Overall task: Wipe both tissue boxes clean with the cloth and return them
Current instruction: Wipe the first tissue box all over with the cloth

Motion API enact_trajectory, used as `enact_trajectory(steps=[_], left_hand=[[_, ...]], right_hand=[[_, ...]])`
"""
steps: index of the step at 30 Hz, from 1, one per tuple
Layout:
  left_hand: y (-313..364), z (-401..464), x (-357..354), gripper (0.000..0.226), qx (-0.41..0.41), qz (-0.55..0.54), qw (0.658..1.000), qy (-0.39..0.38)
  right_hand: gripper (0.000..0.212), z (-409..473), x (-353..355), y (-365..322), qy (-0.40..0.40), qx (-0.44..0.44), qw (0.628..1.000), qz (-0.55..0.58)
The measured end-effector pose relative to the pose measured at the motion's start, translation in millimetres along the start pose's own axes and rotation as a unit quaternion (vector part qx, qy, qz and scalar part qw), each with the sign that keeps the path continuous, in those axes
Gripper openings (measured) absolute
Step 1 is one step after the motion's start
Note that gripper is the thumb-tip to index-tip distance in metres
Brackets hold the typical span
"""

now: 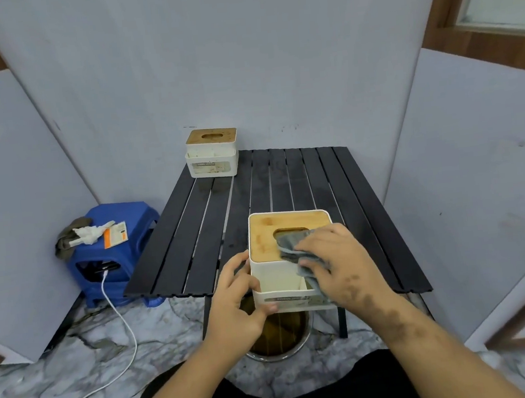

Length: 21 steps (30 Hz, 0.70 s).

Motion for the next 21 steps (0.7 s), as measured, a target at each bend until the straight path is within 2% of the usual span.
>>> enact_trajectory(steps=[3, 6, 11, 13, 16, 21], left_hand=[[0, -1, 1, 0.037, 0.007, 0.006, 1.000, -0.003], [2, -4, 0, 0.035, 0.020, -0.002, 1.000, -0.010], [-1, -9, 1, 0.041, 0.031, -0.004, 0.999, -0.006], [0, -9, -1, 0.043, 0.022, 0.001, 1.000, -0.007], [1, -9, -7, 0.036, 0.007, 0.018, 1.000, -0.011], [0, -11, -8, 0.029, 0.016, 0.053, 0.998, -0.006]], right_hand=[[0.013, 4, 6, 9, 0.039, -0.153, 0.987, 0.033], [0.011, 7, 19, 23, 0.094, -0.240, 0.965, 0.051], [0.018, -19, 31, 31, 0.150, -0.272, 0.949, 0.050], [0.023, -34, 19, 30, 0.126, -0.292, 0.944, 0.086], [0.030, -52, -3, 21, 0.091, -0.332, 0.915, 0.212], [0.031, -60, -13, 20, 0.085, -0.345, 0.907, 0.226]])
Point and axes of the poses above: each hand's wrist, its own z-axis towards the middle knuckle, its own x-axis out of the back of the hand, y = z × x, the point moved 2 cm from there along z, towards the middle knuckle, and after that the axes turned 5 degrees about y, right-handed, at the moved point
